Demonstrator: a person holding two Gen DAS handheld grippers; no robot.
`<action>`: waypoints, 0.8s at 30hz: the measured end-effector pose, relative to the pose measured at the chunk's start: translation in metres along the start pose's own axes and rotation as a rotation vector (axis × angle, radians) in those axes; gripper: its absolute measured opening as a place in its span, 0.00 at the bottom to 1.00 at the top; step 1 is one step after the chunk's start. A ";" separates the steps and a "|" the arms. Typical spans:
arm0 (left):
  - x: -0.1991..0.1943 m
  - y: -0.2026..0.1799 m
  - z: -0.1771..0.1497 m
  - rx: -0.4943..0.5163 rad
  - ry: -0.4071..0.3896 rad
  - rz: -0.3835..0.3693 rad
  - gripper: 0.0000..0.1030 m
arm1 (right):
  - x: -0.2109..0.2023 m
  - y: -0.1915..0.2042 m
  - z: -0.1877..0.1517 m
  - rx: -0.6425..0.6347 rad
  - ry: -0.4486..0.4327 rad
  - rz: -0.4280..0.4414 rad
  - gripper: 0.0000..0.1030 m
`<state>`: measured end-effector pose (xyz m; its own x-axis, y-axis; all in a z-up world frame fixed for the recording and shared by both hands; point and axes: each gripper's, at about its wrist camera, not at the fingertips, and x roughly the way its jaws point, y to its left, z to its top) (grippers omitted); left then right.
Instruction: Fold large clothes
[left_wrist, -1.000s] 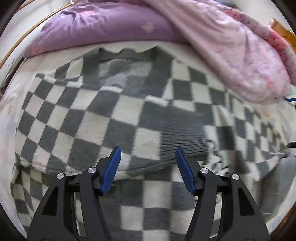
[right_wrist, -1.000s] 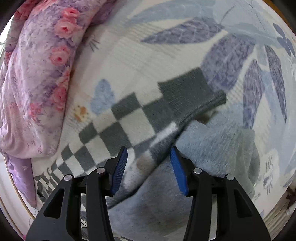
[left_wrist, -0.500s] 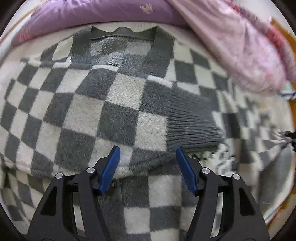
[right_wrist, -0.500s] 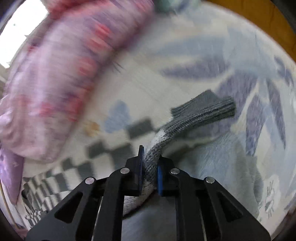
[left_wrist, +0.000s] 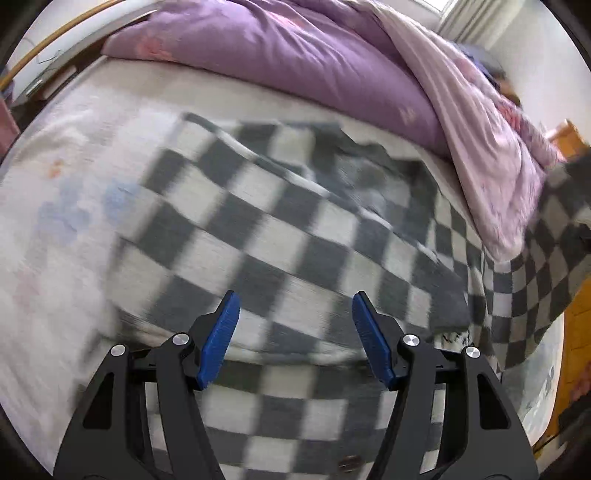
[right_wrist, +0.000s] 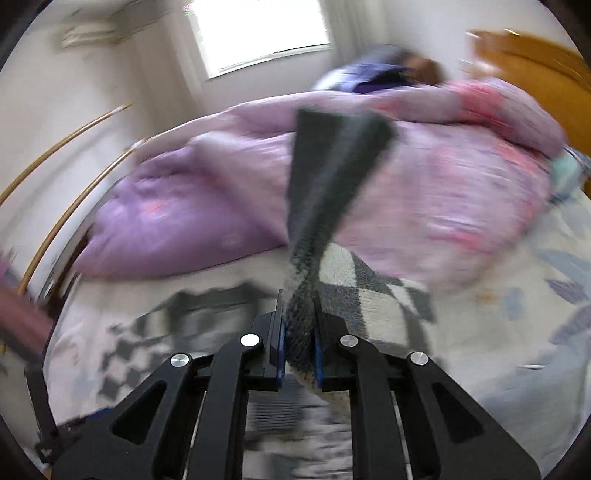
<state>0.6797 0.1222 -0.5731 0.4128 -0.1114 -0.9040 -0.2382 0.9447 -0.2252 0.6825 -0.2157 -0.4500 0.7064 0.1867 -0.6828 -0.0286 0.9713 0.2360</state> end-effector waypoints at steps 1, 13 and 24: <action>-0.006 0.009 0.004 -0.004 -0.008 0.010 0.63 | 0.009 0.030 -0.007 -0.026 0.017 0.042 0.10; -0.032 0.134 0.007 -0.137 -0.018 0.032 0.63 | 0.136 0.233 -0.155 -0.275 0.466 0.162 0.22; -0.024 0.102 0.008 -0.108 -0.045 -0.076 0.63 | 0.052 0.115 -0.103 -0.154 0.292 0.196 0.40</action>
<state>0.6529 0.2241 -0.5715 0.4712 -0.1649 -0.8665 -0.2974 0.8951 -0.3321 0.6433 -0.0790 -0.5299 0.4460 0.3832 -0.8088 -0.2645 0.9198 0.2900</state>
